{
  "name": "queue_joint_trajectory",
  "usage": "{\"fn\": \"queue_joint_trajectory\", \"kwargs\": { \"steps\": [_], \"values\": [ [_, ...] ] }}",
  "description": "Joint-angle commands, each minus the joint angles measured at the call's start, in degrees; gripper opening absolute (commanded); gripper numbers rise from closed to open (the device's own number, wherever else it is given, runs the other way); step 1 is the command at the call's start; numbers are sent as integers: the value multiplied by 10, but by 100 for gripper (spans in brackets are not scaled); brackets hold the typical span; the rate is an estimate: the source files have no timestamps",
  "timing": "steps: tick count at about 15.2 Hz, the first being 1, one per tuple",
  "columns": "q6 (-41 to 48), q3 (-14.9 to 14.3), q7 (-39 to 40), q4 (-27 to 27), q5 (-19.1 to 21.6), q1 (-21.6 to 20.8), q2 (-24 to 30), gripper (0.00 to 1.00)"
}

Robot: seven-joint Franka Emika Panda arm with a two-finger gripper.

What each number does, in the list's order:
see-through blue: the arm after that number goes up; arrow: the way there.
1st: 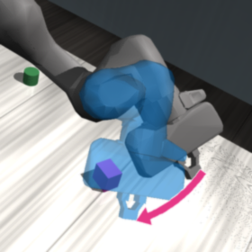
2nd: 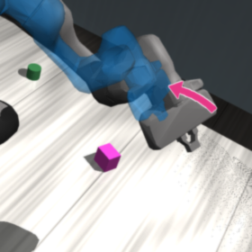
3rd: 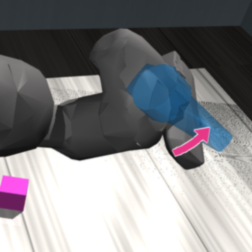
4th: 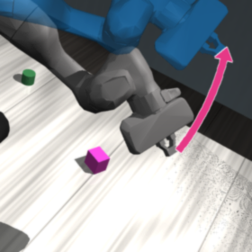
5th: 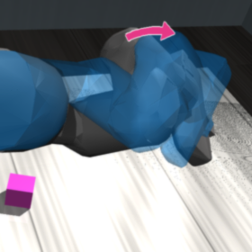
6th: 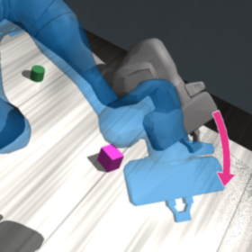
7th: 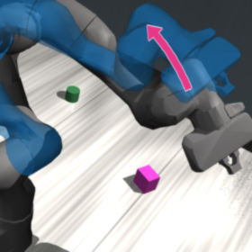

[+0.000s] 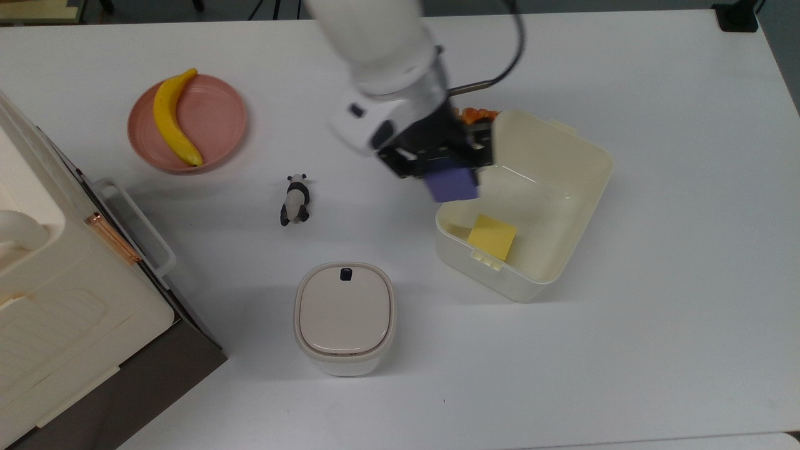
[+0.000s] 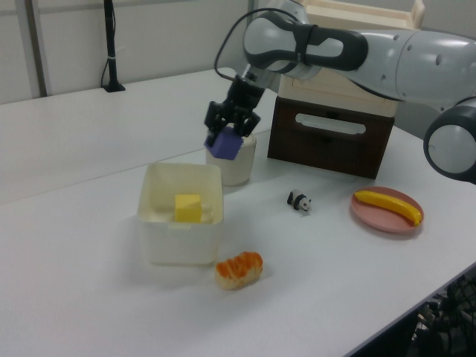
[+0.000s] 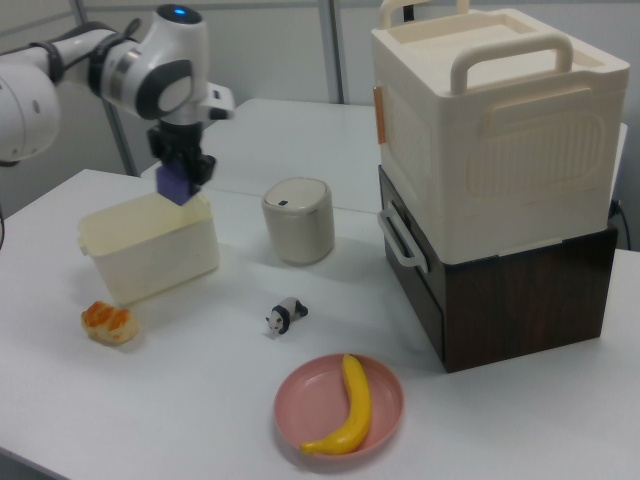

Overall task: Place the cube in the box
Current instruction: 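Lift the purple cube and carry it over the white plastic box, then lower the cube into the box and open the gripper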

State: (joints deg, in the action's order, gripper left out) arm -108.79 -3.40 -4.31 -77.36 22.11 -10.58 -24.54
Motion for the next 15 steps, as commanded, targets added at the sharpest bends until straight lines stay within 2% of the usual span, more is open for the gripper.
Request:
{"fn": "queue_joint_trajectory", "kwargs": {
  "steps": [1,2,3,5,12,15],
  "values": [
    [-27,-7,-39,-9,2,-53,6,26],
    [-29,-7,-48,-10,0,-62,4,35],
    [-29,-8,-51,-10,-2,-67,3,53],
    [-30,-8,-51,-12,-8,-73,3,100],
    [-22,-12,-57,-11,-46,-78,14,100],
    [3,-15,-65,-12,-107,-72,37,100]
  ]
}}
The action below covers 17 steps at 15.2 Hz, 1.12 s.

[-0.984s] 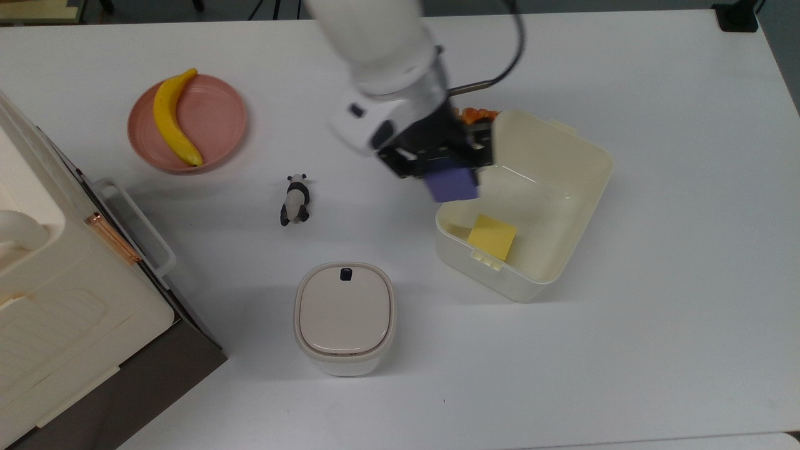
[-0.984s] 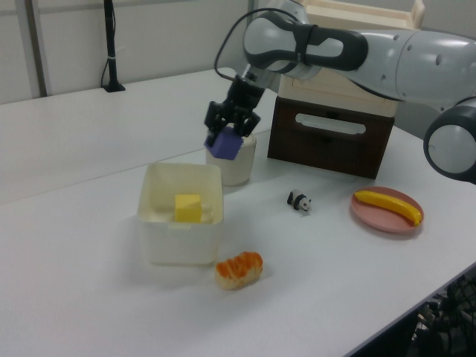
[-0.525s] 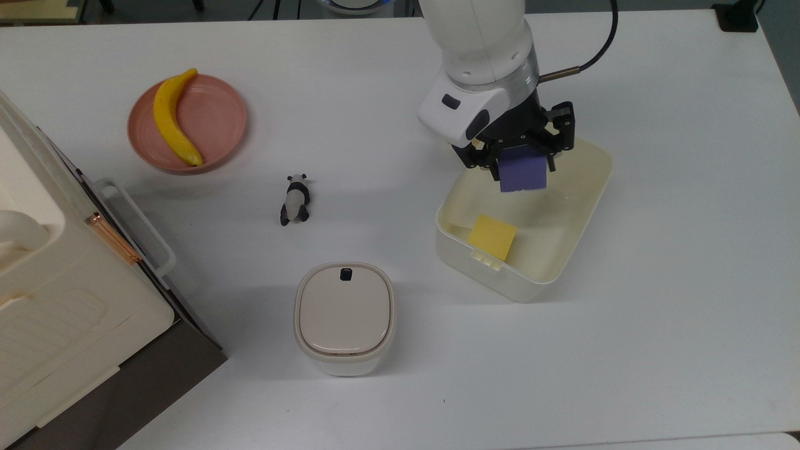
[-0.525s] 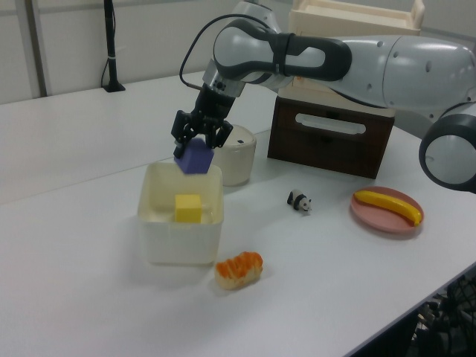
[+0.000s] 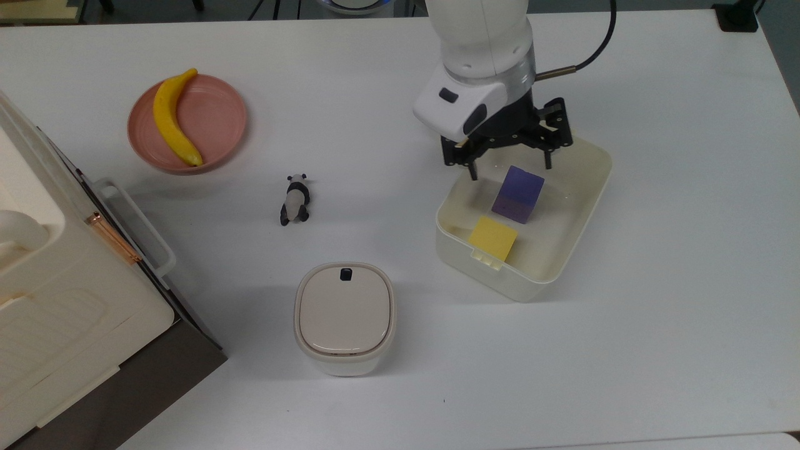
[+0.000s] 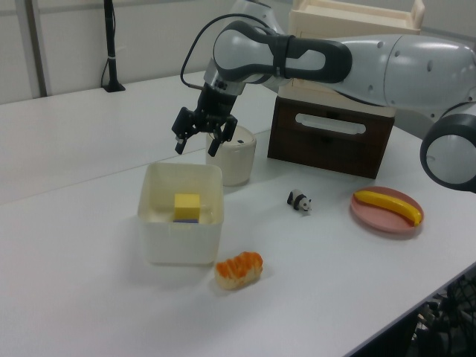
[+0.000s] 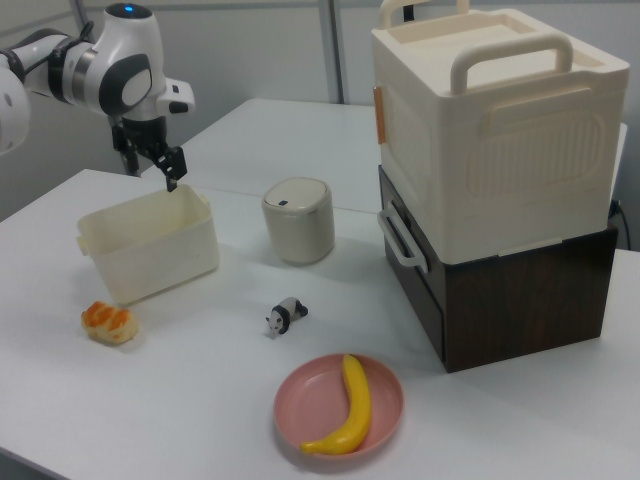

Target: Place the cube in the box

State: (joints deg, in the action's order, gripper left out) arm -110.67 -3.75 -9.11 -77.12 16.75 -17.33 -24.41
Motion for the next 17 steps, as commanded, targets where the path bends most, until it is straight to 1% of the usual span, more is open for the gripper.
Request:
{"fn": "queue_joint_trajectory", "kwargs": {
  "steps": [1,5,6,7,9,10,15,17],
  "values": [
    [37,-13,-16,-14,-79,-3,40,100],
    [98,-15,-12,-14,-171,19,64,100],
    [112,-16,-10,-14,-188,22,69,100],
    [126,-16,-3,-15,-195,32,74,100],
    [154,-16,15,-15,-195,50,83,100],
    [157,-15,23,-15,-191,69,90,100],
    [156,-15,21,-15,-184,102,89,100],
    [155,-15,16,-15,-174,107,89,100]
  ]
}}
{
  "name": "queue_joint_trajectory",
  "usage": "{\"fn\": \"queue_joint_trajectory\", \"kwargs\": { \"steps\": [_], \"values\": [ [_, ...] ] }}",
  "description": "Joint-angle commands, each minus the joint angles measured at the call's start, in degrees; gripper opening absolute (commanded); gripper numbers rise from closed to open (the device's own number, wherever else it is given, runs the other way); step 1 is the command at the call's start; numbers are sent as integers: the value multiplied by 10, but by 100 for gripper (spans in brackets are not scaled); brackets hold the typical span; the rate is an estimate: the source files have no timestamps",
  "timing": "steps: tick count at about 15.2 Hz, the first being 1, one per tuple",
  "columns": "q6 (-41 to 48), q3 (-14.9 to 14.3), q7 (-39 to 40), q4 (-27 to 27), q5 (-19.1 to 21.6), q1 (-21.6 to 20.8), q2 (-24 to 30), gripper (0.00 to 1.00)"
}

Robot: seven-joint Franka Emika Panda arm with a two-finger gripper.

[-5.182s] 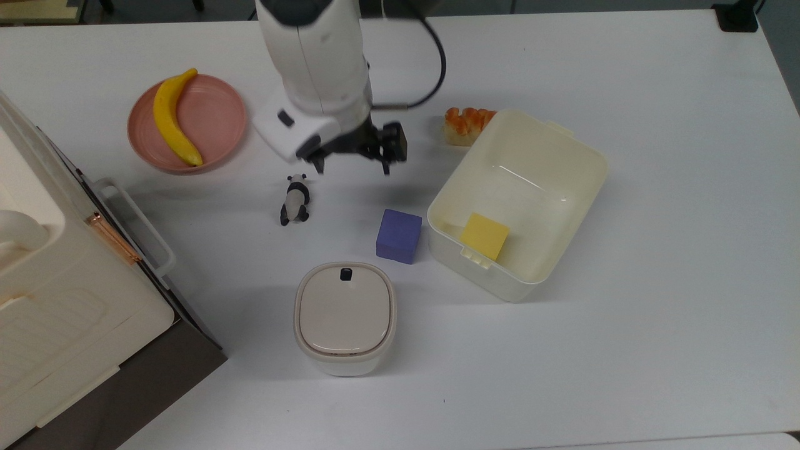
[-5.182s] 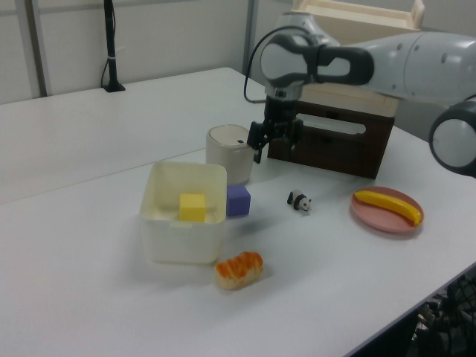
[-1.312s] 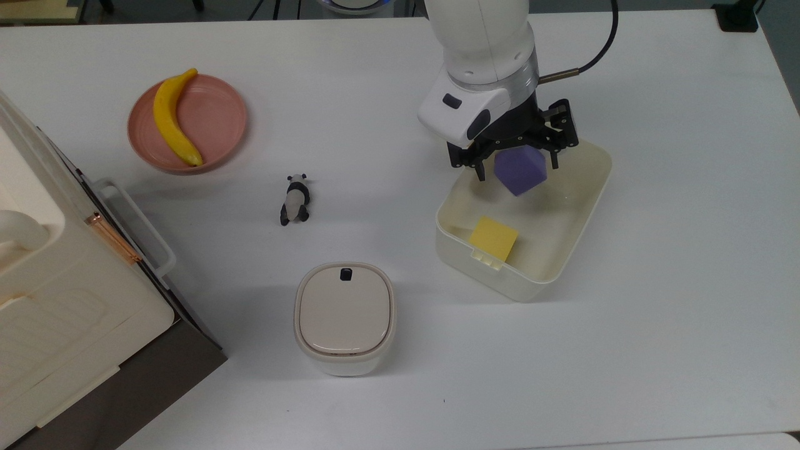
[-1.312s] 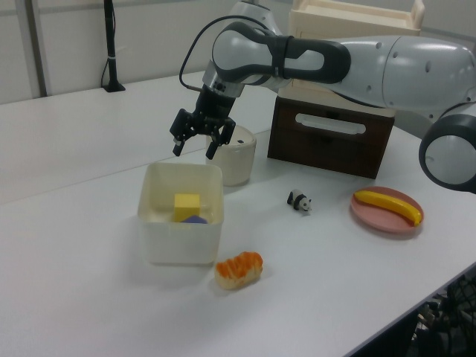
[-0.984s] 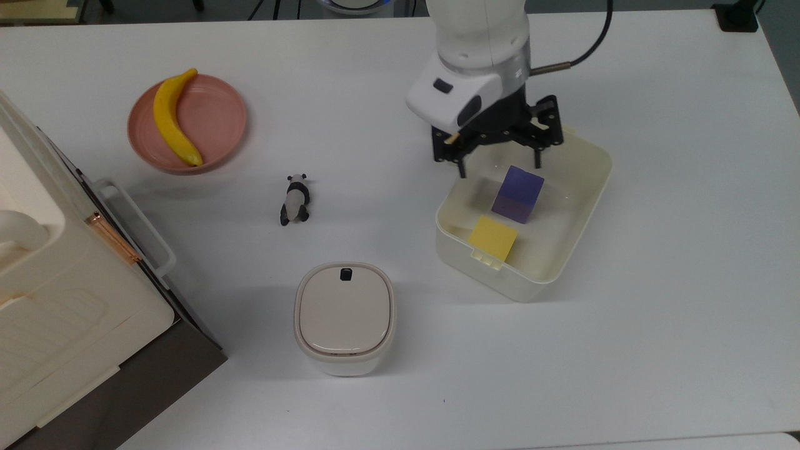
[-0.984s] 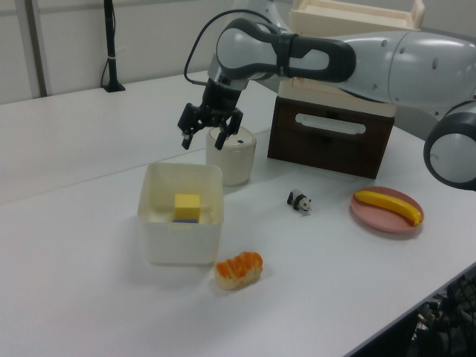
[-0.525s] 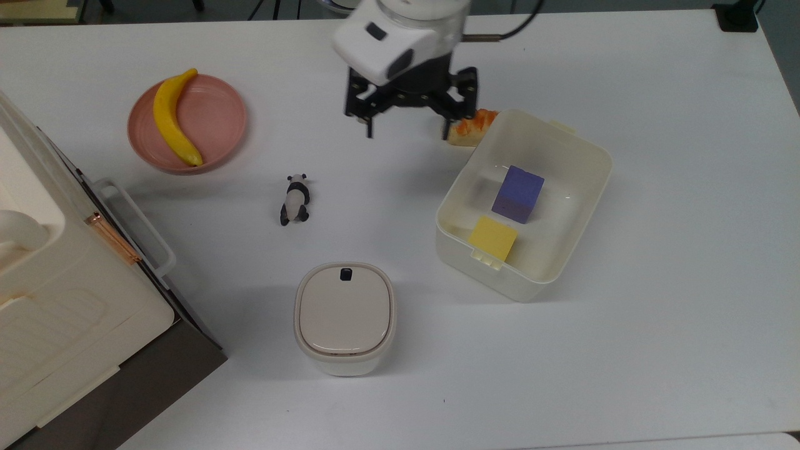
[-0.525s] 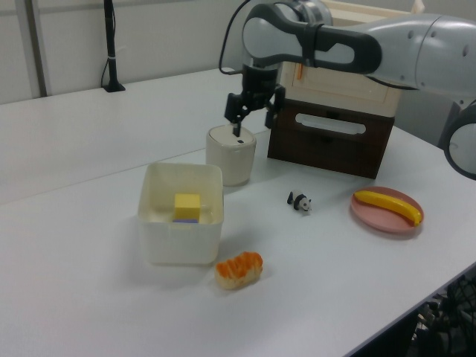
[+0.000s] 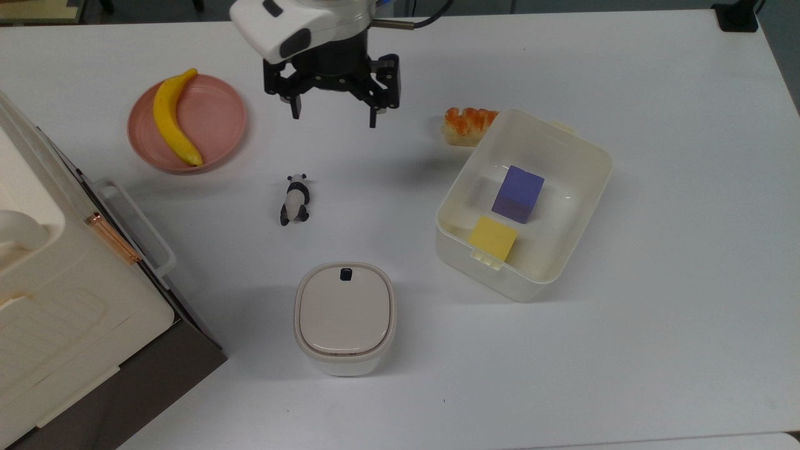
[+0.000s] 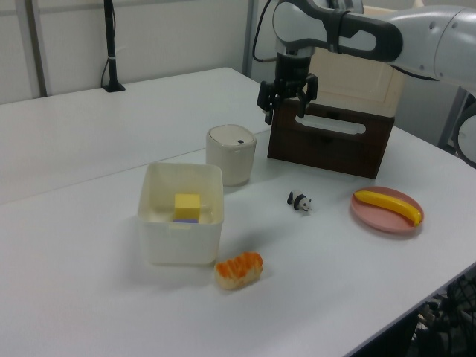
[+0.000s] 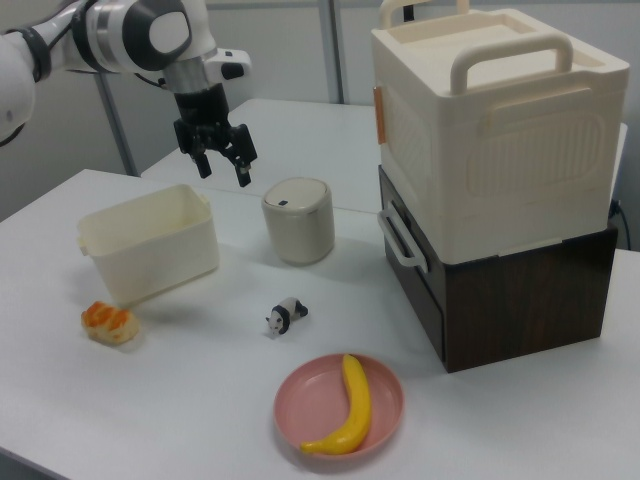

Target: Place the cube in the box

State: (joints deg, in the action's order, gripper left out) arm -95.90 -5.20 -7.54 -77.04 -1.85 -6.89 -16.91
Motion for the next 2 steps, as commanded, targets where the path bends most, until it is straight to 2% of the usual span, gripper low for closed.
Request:
{"fn": "queue_joint_trajectory", "kwargs": {
  "steps": [1,2],
  "values": [
    [7,-1,1,-15,19,6,13,100],
    [7,-1,1,-15,21,6,14,100]
  ]
}}
